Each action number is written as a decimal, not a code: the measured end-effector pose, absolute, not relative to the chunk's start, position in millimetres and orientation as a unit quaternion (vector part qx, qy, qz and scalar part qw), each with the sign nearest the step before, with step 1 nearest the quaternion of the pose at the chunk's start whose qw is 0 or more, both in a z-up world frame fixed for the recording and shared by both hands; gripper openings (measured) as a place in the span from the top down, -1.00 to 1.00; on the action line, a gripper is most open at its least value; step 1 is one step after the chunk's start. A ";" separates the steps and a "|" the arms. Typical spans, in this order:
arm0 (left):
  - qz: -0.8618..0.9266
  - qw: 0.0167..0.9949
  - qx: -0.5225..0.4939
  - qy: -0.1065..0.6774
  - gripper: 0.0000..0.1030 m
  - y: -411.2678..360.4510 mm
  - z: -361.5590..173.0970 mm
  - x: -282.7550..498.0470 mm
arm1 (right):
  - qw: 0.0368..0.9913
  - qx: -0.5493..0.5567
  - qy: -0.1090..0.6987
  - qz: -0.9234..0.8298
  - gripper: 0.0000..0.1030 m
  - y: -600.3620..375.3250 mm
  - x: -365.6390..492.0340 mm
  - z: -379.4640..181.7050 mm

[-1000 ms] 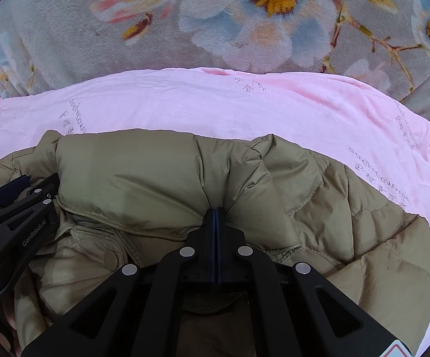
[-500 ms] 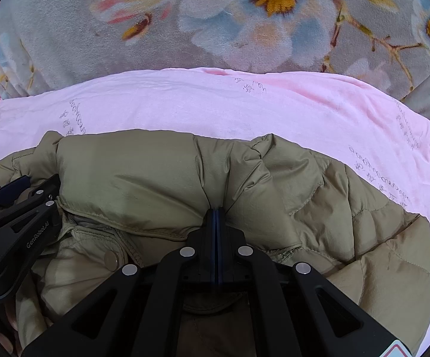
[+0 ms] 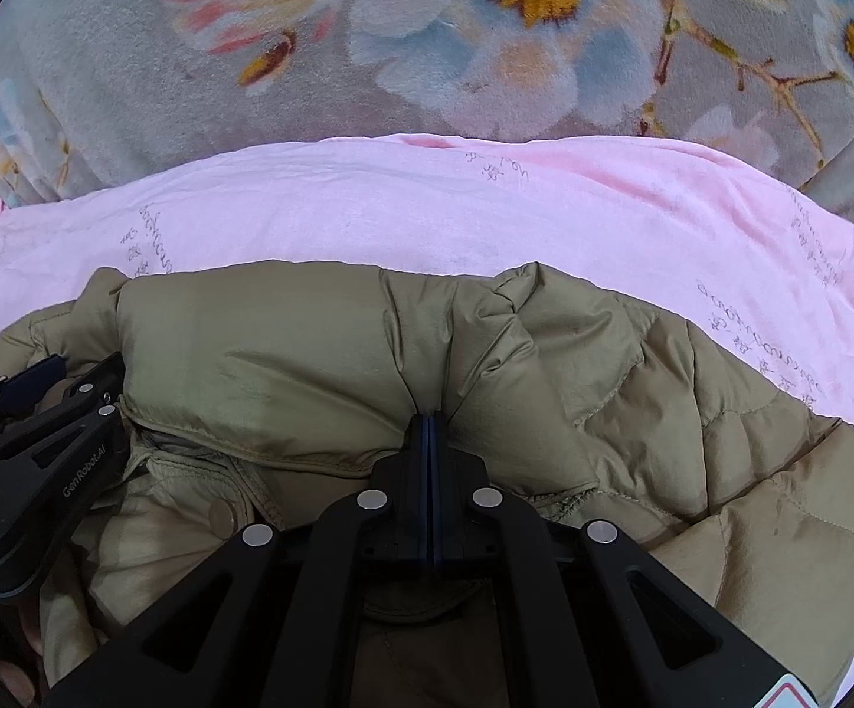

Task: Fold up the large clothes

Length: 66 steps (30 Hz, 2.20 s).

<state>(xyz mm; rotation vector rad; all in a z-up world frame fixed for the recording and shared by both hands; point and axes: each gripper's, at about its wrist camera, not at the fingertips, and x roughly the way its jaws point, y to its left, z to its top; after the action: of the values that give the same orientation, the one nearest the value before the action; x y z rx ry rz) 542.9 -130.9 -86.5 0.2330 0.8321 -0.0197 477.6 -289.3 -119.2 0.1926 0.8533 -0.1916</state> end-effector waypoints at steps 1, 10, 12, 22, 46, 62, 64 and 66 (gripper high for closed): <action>-0.012 0.909 0.105 0.403 0.05 -128.0 -85.0 541.6 | 0.903 0.114 0.406 -0.084 0.99 -295.2 473.1 -118.0; -0.074 0.913 -0.023 0.402 -0.76 -49.3 -28.7 435.9 | 0.915 0.227 0.330 -0.060 0.13 -329.2 315.7 -70.2; -0.087 0.907 -0.026 0.412 -0.79 -32.6 -20.9 400.9 | 0.915 0.231 0.326 -0.055 0.09 -331.4 265.5 -64.7; -0.073 0.903 -0.012 0.422 -0.79 60.6 -12.0 231.6 | 0.916 0.213 0.331 -0.080 -0.16 -303.5 41.0 -74.2; -0.147 0.840 -0.132 0.506 0.80 120.0 -16.4 154.8 | 0.881 0.262 0.393 0.023 0.87 -317.8 -27.3 -68.2; -0.281 0.909 -0.075 0.300 0.84 148.4 161.2 -38.4 | 0.953 0.163 0.224 0.127 0.88 -291.9 -212.5 84.7; -0.265 0.920 -0.072 0.279 0.84 140.2 172.2 -22.6 | 0.950 0.206 0.198 0.124 0.88 -310.6 -189.2 91.7; -0.236 0.930 -0.076 0.271 0.83 134.4 173.9 4.8 | 0.947 0.240 0.179 0.119 0.88 -324.0 -166.4 95.5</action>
<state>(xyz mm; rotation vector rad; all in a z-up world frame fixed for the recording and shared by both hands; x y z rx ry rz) 4.8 134.4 173.9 -0.1564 0.5556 -0.4833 -166.4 -324.0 95.5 0.4886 0.3635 0.2427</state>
